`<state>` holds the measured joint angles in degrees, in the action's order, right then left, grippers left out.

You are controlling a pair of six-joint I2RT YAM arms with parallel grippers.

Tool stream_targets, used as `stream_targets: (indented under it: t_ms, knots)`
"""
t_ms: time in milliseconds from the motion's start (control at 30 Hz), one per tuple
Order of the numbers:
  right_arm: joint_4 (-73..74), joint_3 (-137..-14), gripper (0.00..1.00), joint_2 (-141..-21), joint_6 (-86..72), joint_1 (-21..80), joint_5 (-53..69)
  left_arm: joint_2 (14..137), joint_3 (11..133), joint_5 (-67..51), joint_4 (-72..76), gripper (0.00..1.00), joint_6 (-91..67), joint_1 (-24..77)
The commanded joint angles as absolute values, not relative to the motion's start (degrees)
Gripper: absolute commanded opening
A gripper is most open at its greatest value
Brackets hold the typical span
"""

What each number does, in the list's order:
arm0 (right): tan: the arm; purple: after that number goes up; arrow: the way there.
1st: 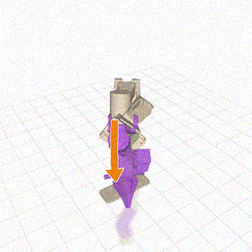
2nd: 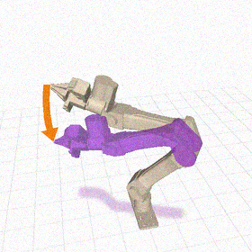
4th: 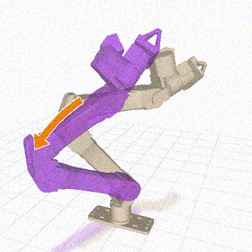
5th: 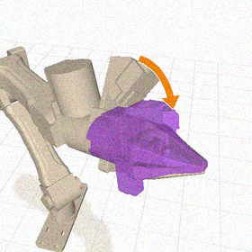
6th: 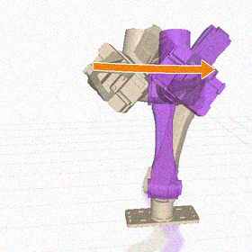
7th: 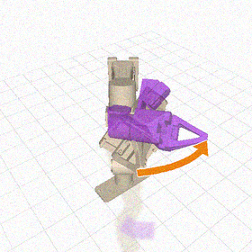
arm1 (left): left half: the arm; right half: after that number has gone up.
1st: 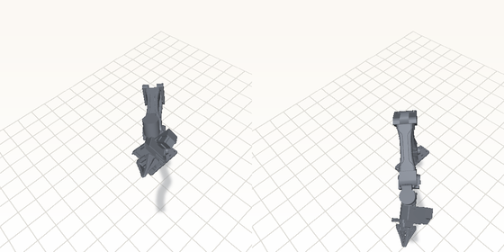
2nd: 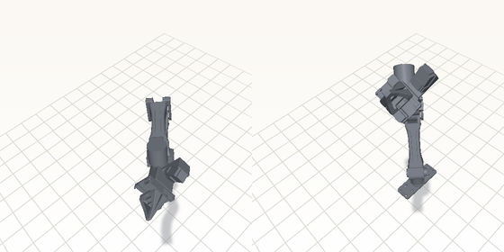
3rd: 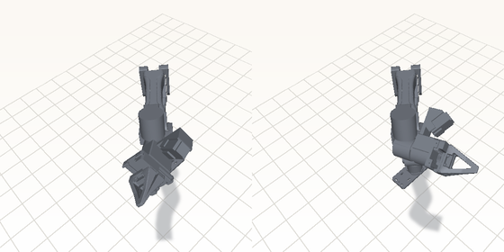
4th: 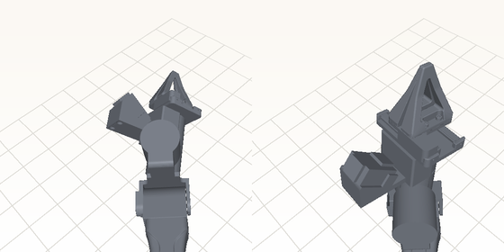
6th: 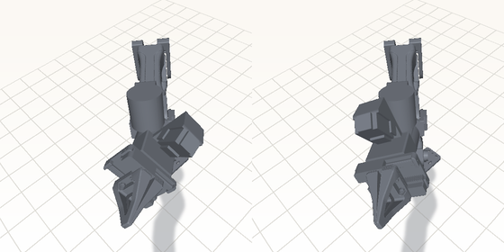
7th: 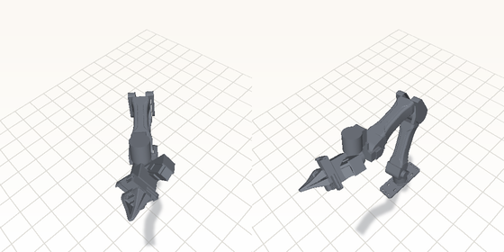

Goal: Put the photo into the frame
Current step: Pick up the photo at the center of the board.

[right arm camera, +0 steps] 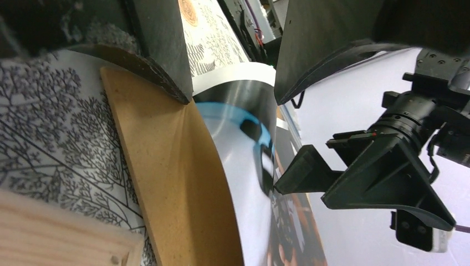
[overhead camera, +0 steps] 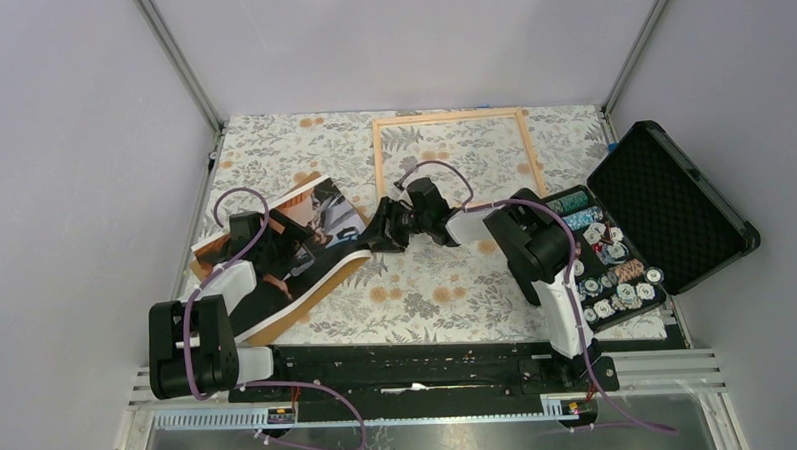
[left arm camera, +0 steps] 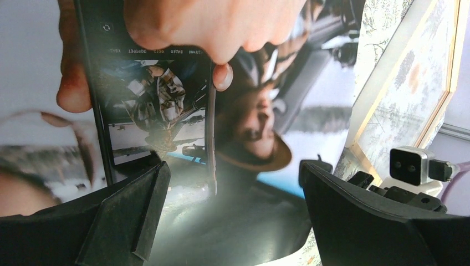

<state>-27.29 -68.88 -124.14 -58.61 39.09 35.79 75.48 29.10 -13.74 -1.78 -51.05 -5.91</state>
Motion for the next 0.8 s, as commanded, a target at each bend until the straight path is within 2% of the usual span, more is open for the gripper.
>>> stream_targets:
  t_ms: [0, 200, 367, 500, 667, 767]
  knots:
    - [-35.65, -70.03, 0.64, -127.05, -65.49, 39.9, 38.3, 78.28, 25.14, -11.52, -11.61, 0.99, -49.58, -5.74]
    - [-36.54, -73.94, 0.69, -129.38, -66.44, 39.9, 37.27, 78.22, 25.73, -11.27, -11.96, 0.99, -48.92, -5.71]
    - [-36.42, -76.17, 0.78, -130.07, -65.82, 40.48, 36.58, 78.27, 25.8, -11.51, -11.87, 0.99, -48.71, -5.72]
    - [-36.42, -76.33, 0.78, -129.88, -66.32, 40.96, 36.1, 78.13, 25.91, -12.05, -11.78, 0.99, -48.39, -5.74]
    - [-39.08, -68.81, 0.68, -125.2, -68.86, 42.14, 30.0, 77.75, 26.44, -13.63, -11.47, 0.99, -47.77, -5.73]
    - [-41.4, -68.55, 0.55, -126.25, -70.5, 42.77, 28.94, 76.73, 26.53, -16.03, -10.04, 0.99, -47.21, -5.78]
